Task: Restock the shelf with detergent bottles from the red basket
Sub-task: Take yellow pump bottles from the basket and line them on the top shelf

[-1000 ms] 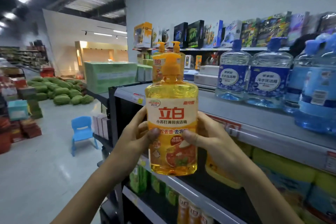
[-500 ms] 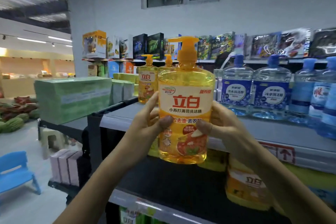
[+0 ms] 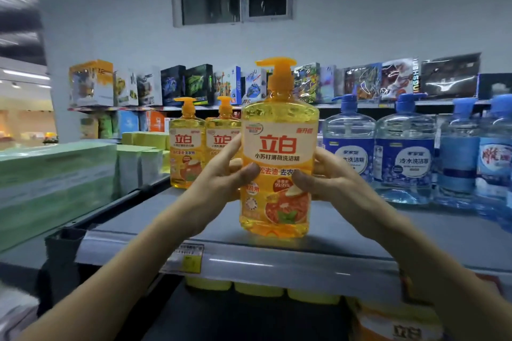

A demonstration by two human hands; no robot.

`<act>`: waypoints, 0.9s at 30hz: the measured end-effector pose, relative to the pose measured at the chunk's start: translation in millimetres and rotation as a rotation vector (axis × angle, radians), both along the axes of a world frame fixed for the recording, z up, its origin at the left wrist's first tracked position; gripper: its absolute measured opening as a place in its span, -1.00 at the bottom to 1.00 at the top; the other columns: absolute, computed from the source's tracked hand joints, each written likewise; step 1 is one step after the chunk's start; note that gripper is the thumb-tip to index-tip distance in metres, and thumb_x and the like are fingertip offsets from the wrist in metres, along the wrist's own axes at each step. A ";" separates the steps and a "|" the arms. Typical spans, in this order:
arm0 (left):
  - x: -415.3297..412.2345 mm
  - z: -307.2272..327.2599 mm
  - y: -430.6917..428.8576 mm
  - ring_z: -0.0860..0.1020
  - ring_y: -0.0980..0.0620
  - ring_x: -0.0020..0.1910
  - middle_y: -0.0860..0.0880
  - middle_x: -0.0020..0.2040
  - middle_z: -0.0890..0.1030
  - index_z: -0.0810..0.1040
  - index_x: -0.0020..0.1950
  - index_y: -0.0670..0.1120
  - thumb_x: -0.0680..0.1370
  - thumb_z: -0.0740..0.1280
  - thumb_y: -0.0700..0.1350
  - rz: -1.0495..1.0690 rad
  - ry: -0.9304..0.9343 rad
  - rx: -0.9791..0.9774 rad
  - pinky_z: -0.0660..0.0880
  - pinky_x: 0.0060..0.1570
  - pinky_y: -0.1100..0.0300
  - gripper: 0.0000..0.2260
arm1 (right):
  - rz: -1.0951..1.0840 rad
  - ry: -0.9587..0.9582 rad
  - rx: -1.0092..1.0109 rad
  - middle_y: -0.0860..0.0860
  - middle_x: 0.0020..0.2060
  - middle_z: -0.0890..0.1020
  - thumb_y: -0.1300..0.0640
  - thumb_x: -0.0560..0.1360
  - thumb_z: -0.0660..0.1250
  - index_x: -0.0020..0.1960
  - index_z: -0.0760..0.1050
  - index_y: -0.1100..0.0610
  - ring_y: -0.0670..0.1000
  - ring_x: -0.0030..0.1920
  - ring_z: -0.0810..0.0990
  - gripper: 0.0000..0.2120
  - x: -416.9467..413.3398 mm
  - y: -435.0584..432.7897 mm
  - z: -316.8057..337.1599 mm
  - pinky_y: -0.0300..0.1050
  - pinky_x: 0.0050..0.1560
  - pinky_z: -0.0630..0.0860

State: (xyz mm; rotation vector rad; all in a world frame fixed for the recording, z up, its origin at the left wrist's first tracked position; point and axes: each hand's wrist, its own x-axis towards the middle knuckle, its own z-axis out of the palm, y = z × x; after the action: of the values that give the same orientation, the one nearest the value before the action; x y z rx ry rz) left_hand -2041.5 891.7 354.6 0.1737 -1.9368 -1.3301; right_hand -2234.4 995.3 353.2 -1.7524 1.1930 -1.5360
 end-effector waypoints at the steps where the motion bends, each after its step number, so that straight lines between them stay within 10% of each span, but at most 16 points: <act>1: -2.2 -1.9 -6.2 0.65 -0.07 0.13 -0.08 0.14 0.68 0.25 0.50 0.03 0.43 0.35 -0.02 -0.005 -0.014 0.003 0.61 -0.03 0.10 -0.35 | -0.004 -0.010 0.012 0.06 0.13 0.70 0.13 0.44 0.36 0.34 0.43 0.18 0.04 0.11 0.70 -0.52 -1.8 -5.6 -2.3 -0.09 0.03 0.66; 10: -5.6 -12.0 -45.0 0.63 0.07 0.17 0.06 0.17 0.66 0.26 0.43 0.18 0.51 0.27 -0.08 -0.043 -0.139 -0.013 0.61 0.02 0.19 -0.49 | -0.092 0.005 0.090 0.01 0.19 0.67 -0.12 0.38 0.44 0.38 0.40 0.06 0.02 0.18 0.66 -0.37 -7.1 -28.1 -19.2 -0.08 0.09 0.64; 15: 9.8 -19.5 -44.1 0.61 0.17 0.12 0.17 0.19 0.60 0.30 0.32 0.42 0.48 0.40 0.06 0.159 -0.423 -0.327 0.60 0.13 0.07 -0.51 | -0.552 0.622 0.355 -0.26 0.07 0.62 -0.42 0.29 0.37 0.22 0.47 -0.25 -0.21 0.05 0.62 -0.44 9.8 -2.7 -16.0 -0.11 0.08 0.63; 20: 5.0 -19.8 -50.9 0.62 0.16 0.07 0.14 0.24 0.56 0.36 0.31 0.32 0.54 0.41 -0.06 0.211 -0.520 -0.444 0.59 0.13 0.05 -0.55 | -0.658 0.604 0.412 -0.26 -0.24 0.68 -0.24 0.38 0.47 -0.04 0.54 -0.20 -0.29 -0.21 0.64 -0.76 22.7 -9.5 -10.4 -0.26 -0.16 0.60; 27: -28.0 -21.3 -92.5 0.56 0.07 0.22 0.11 0.26 0.59 0.37 0.39 0.12 0.57 0.38 -0.13 0.268 -0.518 -0.431 0.50 0.28 0.03 -0.58 | -0.700 0.724 0.460 -0.21 -0.02 0.58 -0.10 0.54 0.39 0.21 0.50 -0.15 -0.12 -0.02 0.55 -0.74 14.6 -60.7 -4.4 -0.19 0.01 0.44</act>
State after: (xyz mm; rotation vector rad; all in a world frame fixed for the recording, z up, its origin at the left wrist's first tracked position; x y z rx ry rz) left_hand -2069.4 799.2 333.3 0.5846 -2.4750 -0.7086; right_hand -2219.8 934.6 348.9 -1.6789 2.4862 -0.7739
